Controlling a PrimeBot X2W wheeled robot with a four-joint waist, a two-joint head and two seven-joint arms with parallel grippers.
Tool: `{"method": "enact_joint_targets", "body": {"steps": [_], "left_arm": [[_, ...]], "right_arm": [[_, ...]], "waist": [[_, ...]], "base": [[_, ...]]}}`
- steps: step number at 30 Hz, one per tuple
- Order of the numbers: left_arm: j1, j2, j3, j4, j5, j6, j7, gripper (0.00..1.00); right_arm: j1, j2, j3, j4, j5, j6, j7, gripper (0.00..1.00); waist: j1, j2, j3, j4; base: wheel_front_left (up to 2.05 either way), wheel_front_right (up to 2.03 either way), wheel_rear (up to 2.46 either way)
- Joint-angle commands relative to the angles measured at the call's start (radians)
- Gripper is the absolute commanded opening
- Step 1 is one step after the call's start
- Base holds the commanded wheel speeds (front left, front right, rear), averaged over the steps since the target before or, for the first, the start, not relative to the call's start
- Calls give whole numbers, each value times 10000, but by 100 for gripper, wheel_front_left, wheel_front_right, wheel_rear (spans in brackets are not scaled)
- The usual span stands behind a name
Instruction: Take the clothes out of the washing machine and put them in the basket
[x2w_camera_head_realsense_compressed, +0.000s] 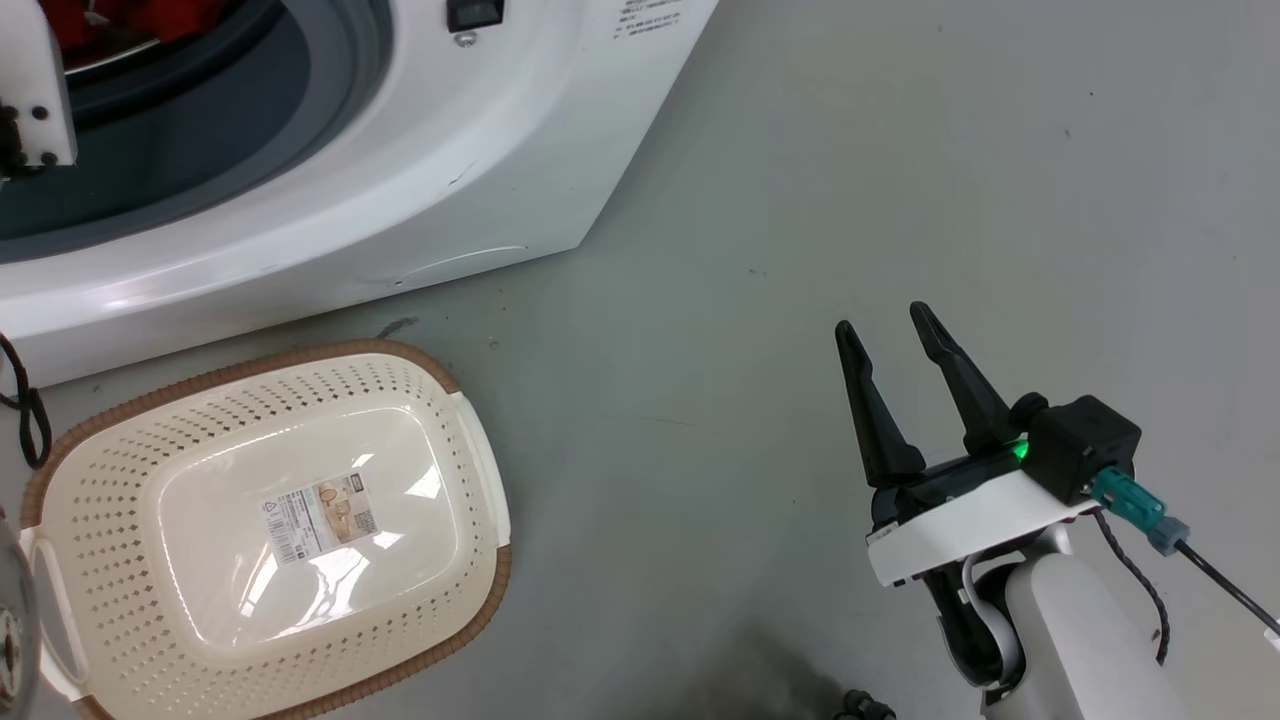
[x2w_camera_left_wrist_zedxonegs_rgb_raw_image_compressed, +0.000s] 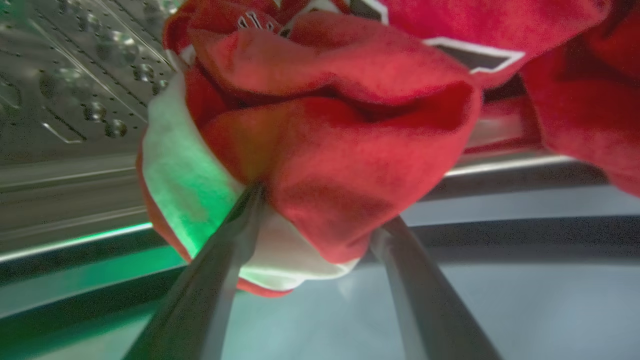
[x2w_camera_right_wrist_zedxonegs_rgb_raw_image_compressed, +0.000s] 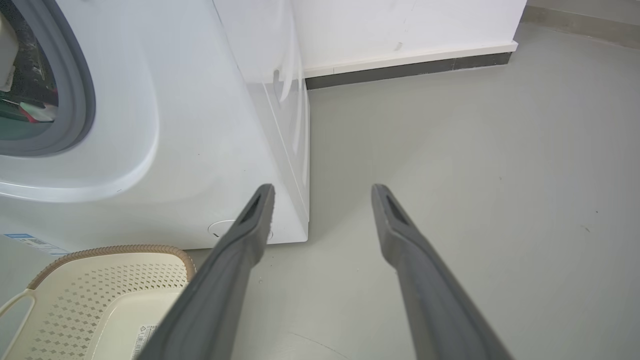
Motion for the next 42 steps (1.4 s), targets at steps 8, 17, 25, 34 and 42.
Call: {"method": "enact_joint_targets", "body": {"steps": [8, 17, 25, 34, 42], "left_arm": [[518, 29, 101, -384, -254, 423, 999, 0], [1928, -443, 224, -1918, -593, 943, -1561, 0], [3775, -1318, 320, -2241, -1055, 992, -5053, 0], [5231, -2228, 311, -2230, -1546, 739, -7948, 0], [6327, -2865, 184, -4251, -1715, 524, -8562, 0]], "right_arm": [[-153, 20, -83, 88, 82, -7, -26, 100], [157, 15, -197, 392, -302, -7, -25, 100], [818, 11, -609, 736, -947, -7, -24, 100], [1639, 15, -1025, 615, -1336, -5, 313, 100], [2288, 14, -1278, 109, -1461, -7, 738, 100]], "waist": [[-1, 0, -95, -62], [-1, 0, -1234, 394], [-1, 0, -2978, 1110], [-1, 0, -4371, 1887], [-1, 0, -4946, 2500]], "base": [[0, 0, 0], [0, 0, 0], [0, 0, 0], [0, 0, 0], [0, 0, 0]]}}
